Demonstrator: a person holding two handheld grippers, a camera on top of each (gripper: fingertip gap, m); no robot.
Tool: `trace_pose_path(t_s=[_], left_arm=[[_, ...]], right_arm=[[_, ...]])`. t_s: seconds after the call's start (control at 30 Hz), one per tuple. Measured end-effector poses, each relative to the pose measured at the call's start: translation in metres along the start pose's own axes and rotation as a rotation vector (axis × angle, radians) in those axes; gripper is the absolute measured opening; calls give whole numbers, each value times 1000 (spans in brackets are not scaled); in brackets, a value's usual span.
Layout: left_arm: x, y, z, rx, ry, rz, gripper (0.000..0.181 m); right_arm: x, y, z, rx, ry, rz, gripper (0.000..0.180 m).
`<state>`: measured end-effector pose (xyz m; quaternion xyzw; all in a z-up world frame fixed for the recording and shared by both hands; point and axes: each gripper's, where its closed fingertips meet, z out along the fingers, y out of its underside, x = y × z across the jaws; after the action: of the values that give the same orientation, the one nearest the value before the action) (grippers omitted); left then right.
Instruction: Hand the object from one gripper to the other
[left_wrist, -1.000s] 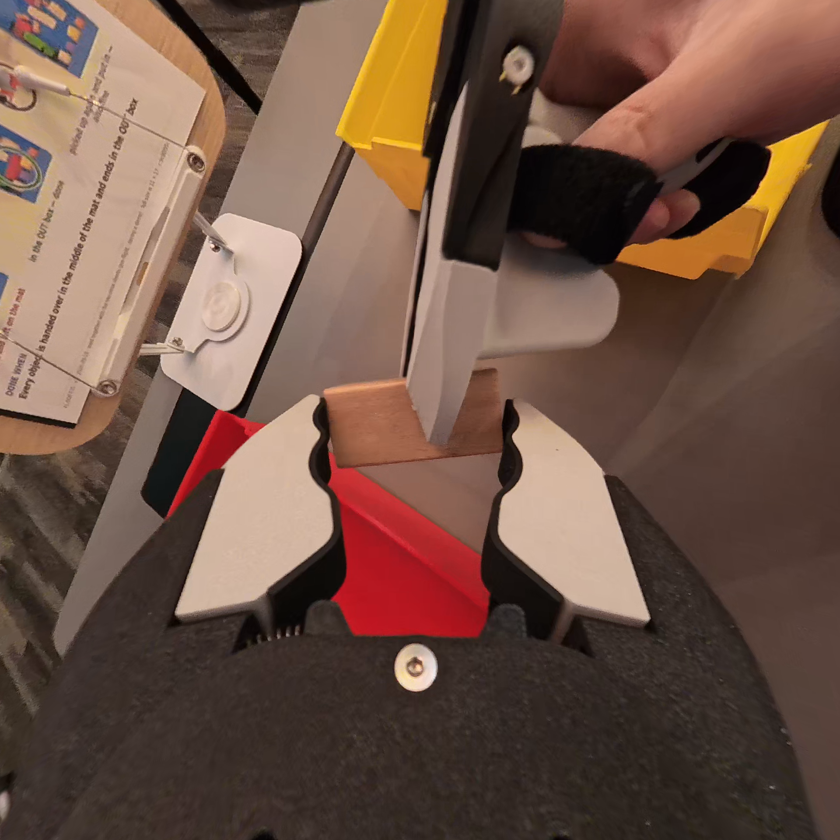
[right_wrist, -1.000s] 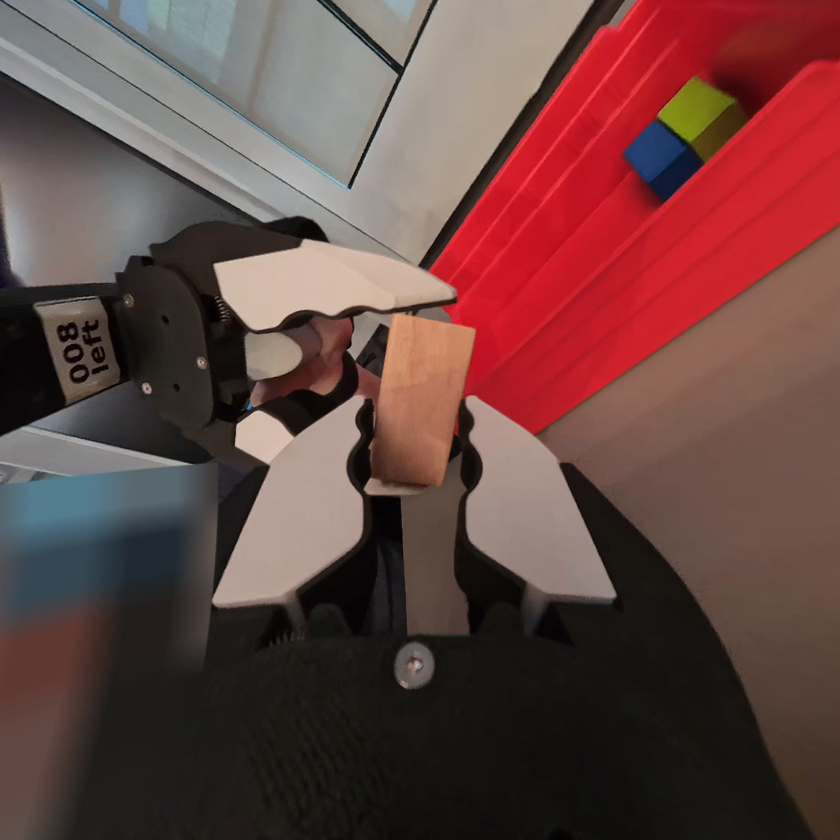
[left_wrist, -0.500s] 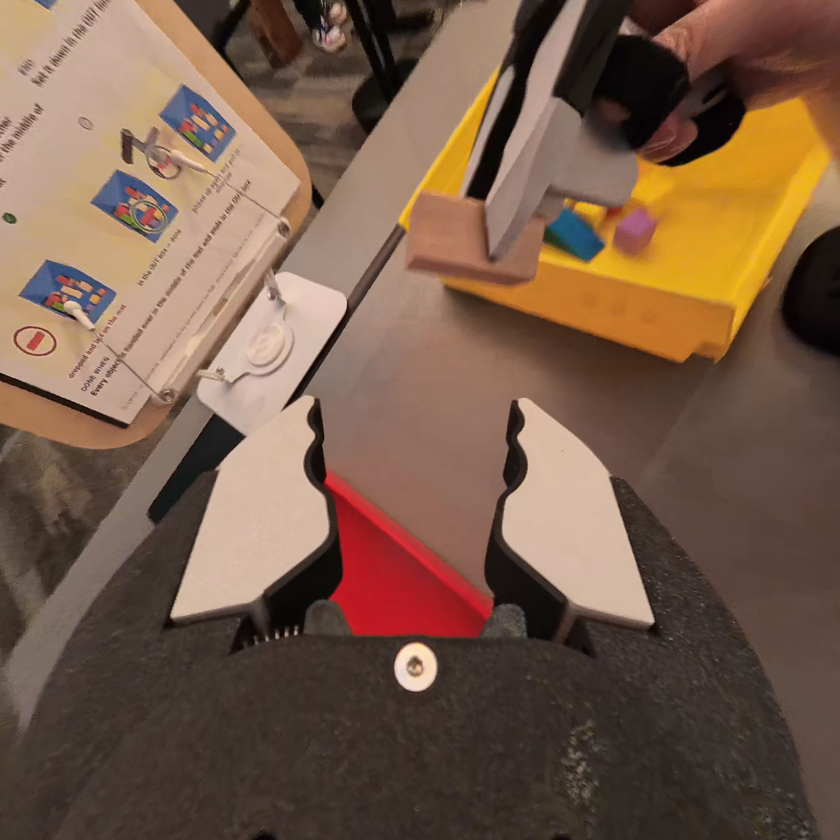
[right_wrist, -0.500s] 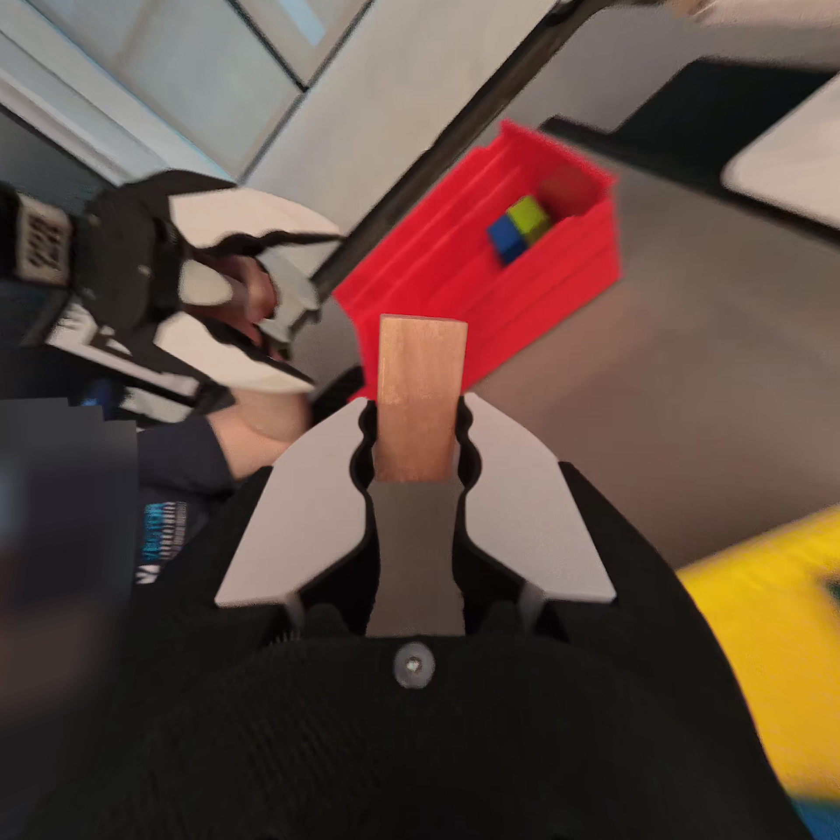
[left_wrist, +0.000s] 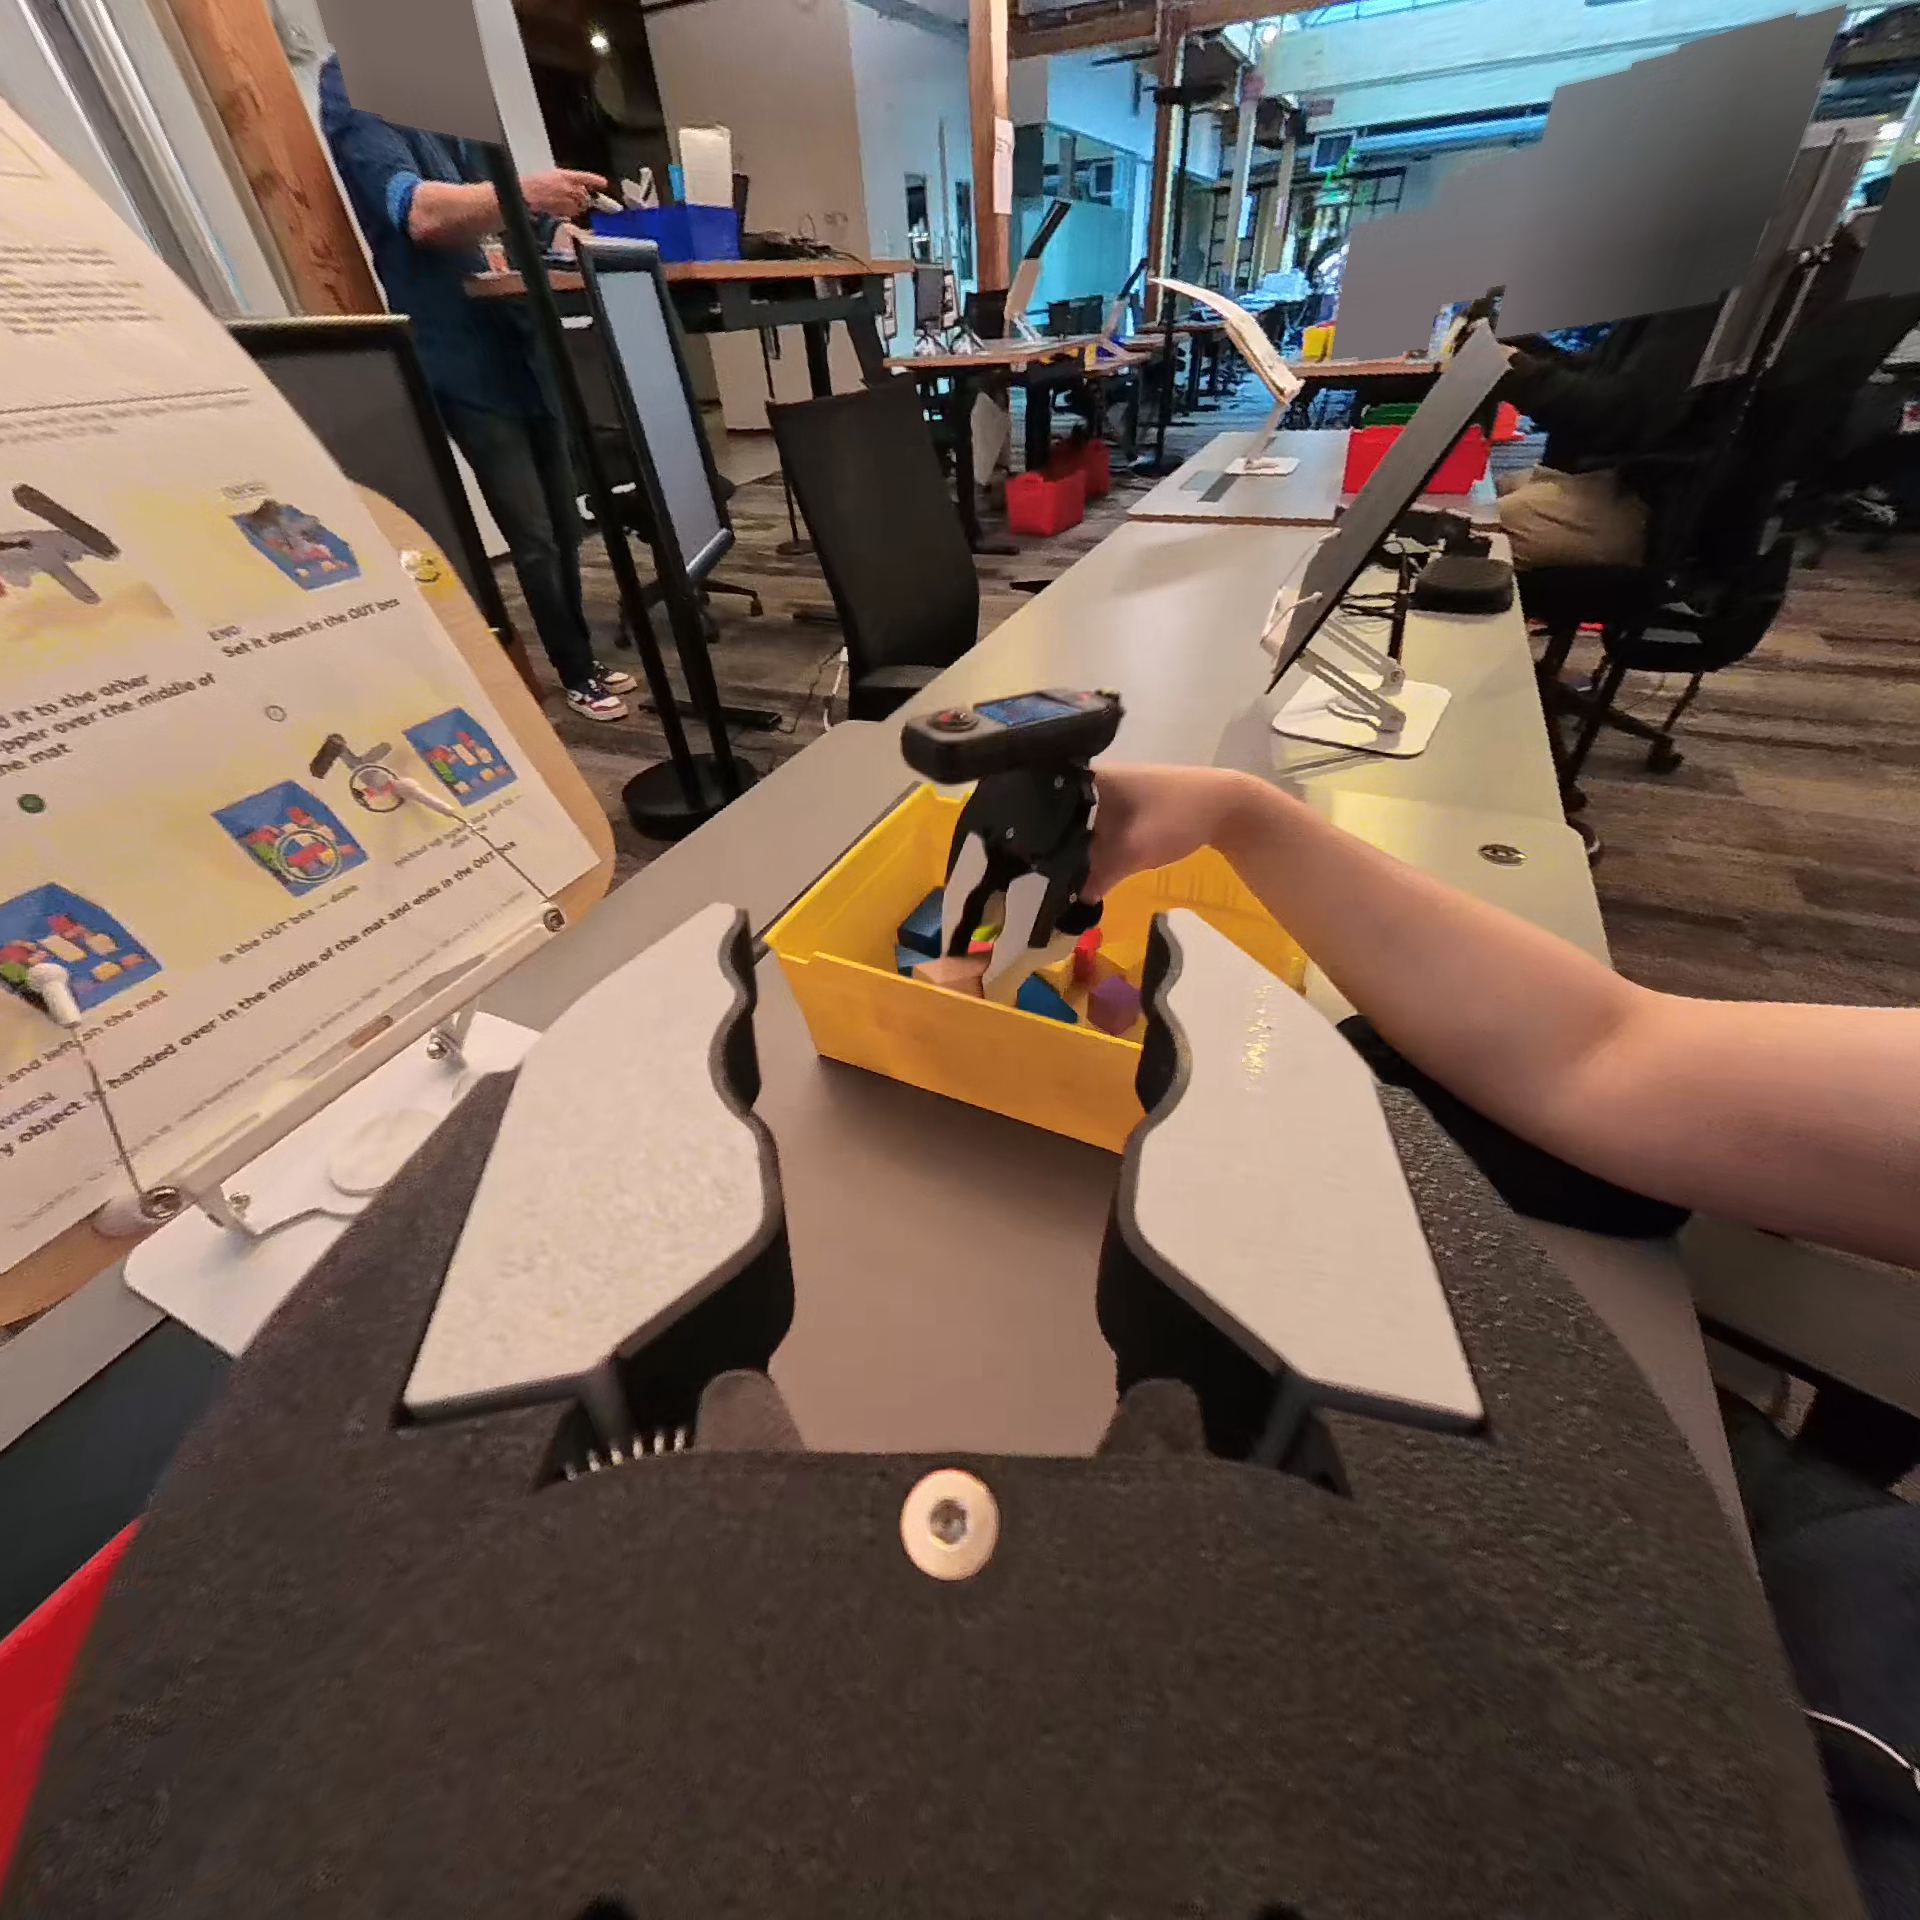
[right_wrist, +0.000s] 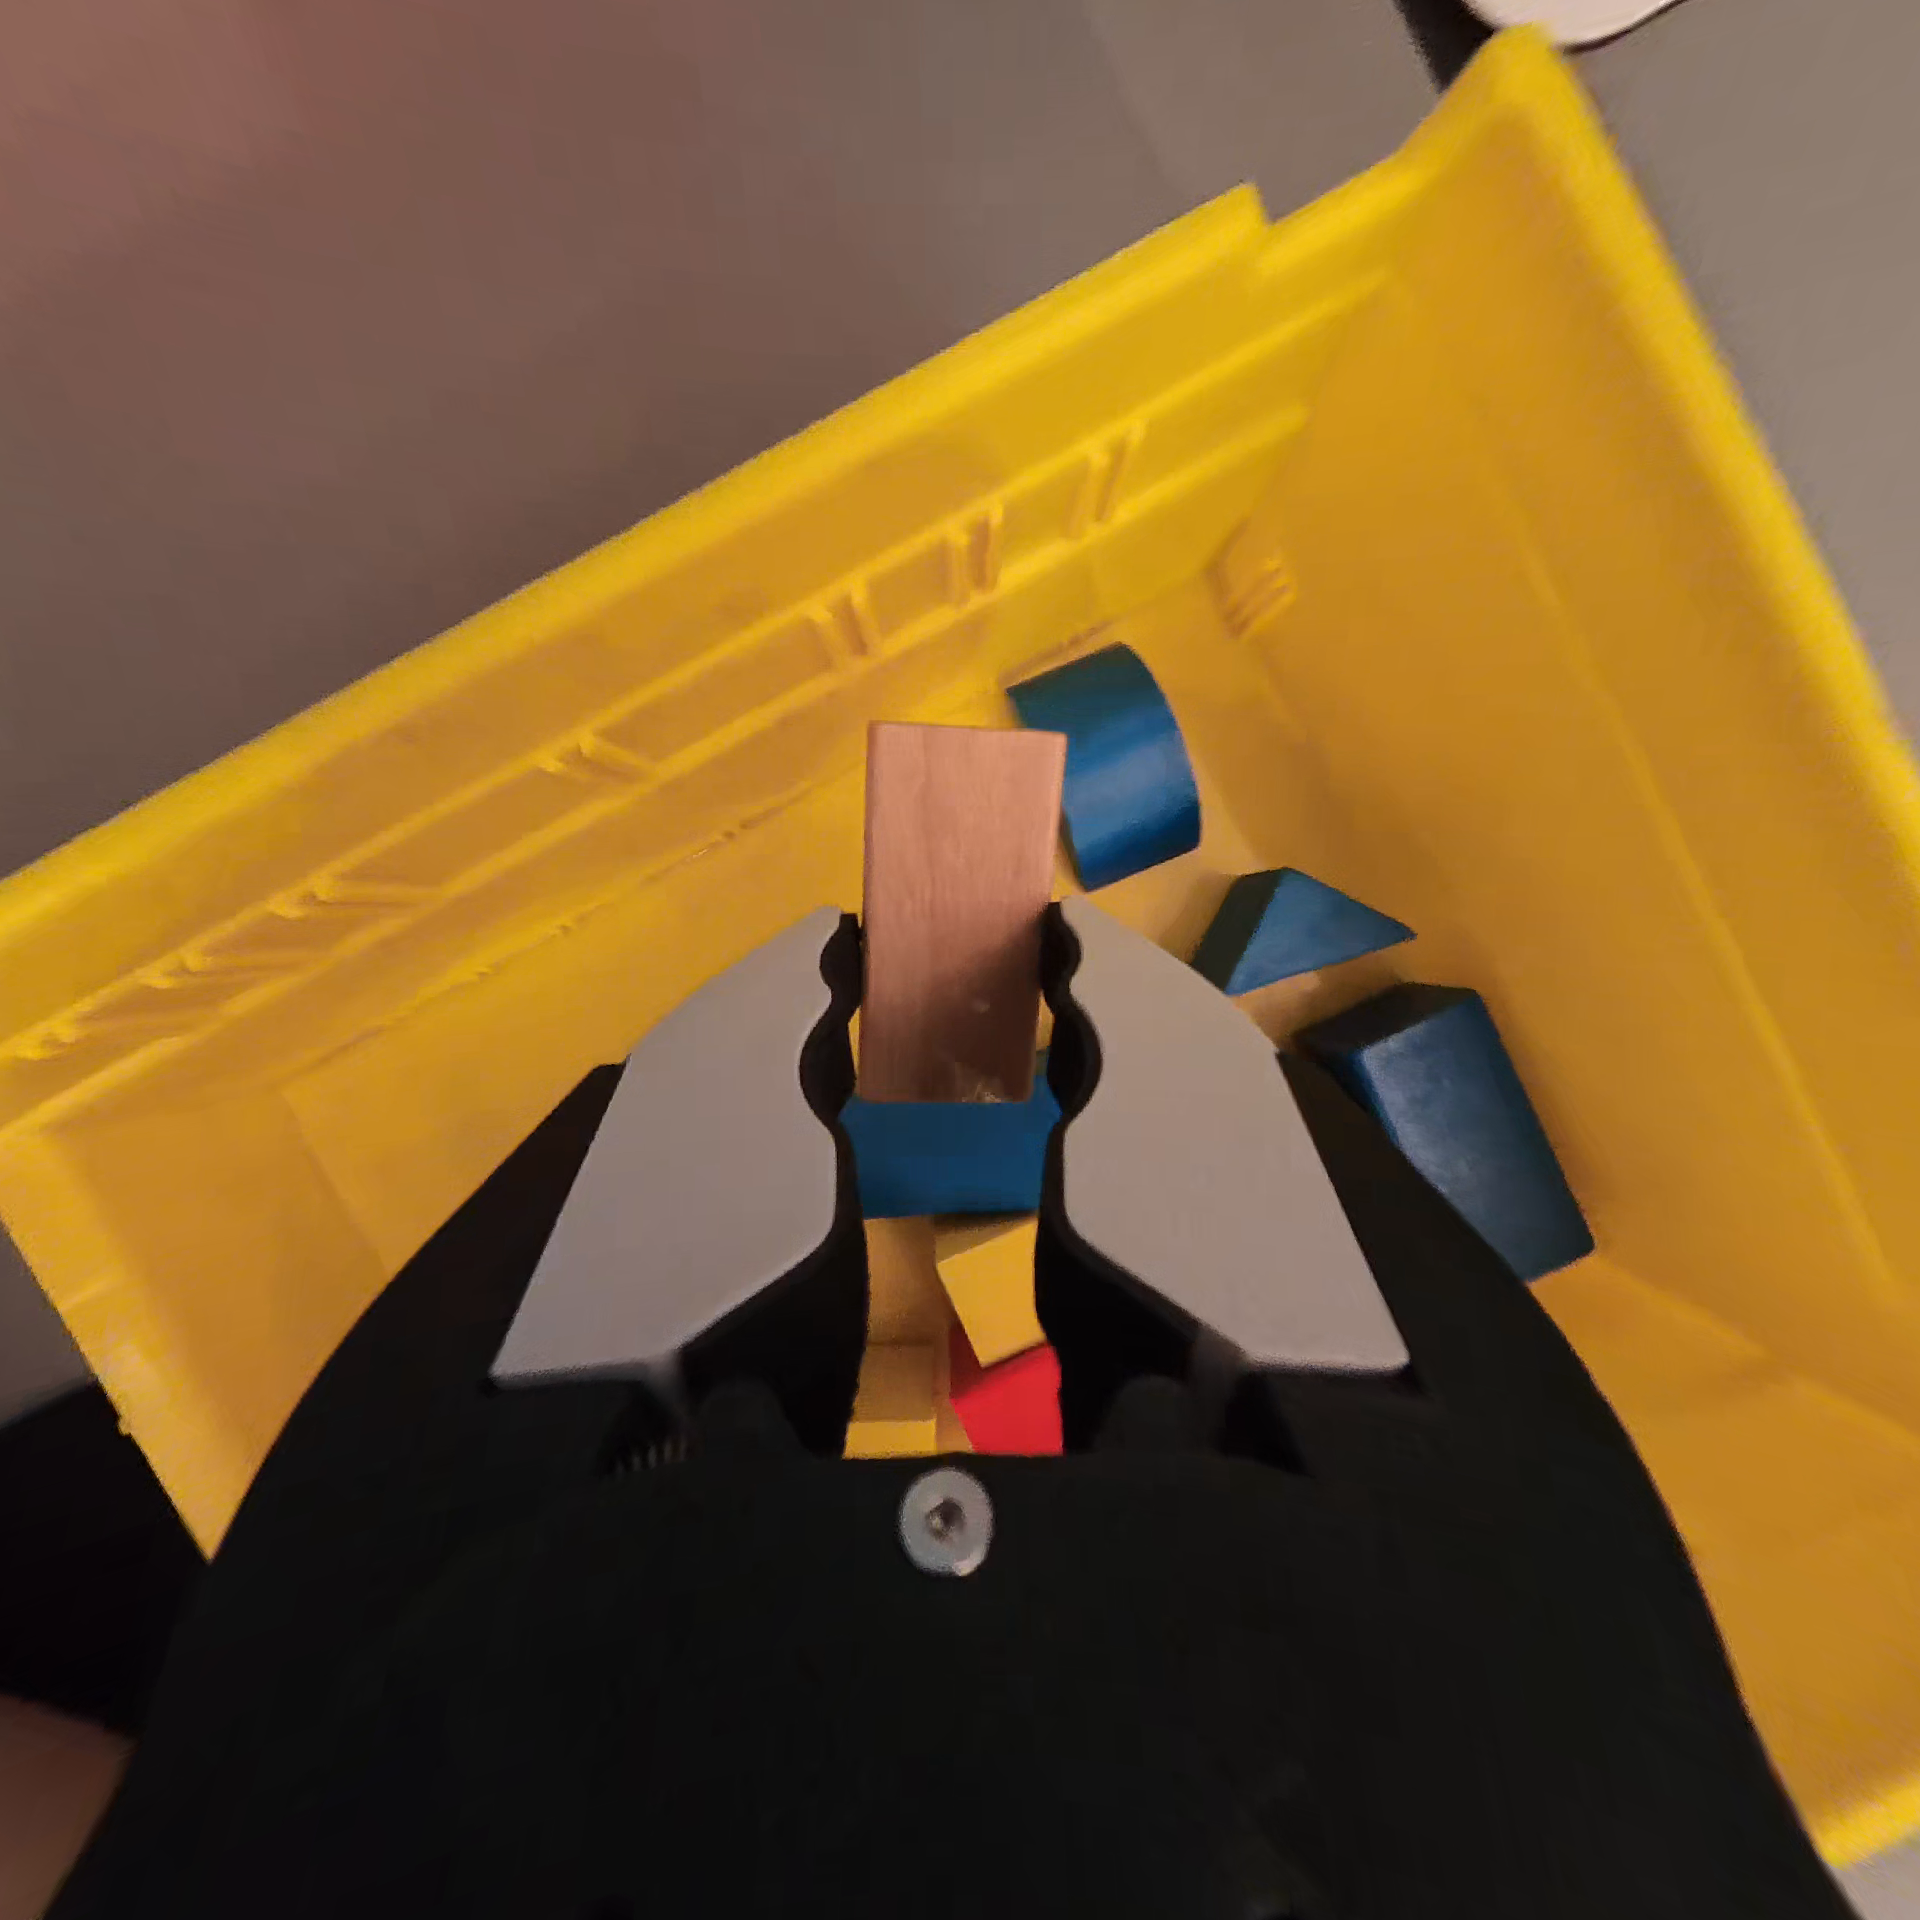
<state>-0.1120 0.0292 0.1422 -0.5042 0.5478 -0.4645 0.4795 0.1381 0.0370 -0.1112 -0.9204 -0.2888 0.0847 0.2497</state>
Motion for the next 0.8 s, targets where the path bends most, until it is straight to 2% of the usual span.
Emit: trace_pose_path(t_s=[0.23,0.4,0.8], left_arm=[[-5,12,-3,-72,1,26,69],[-6,10,-5,-61,15,6,68],[-16,12,-13,-74,-2,-7,69]], right_arm=[[1,10,22,-103,36,-150,35],[7,18,32,-167,71,-259,35],[8,17,33,-173,65,-289,35]])
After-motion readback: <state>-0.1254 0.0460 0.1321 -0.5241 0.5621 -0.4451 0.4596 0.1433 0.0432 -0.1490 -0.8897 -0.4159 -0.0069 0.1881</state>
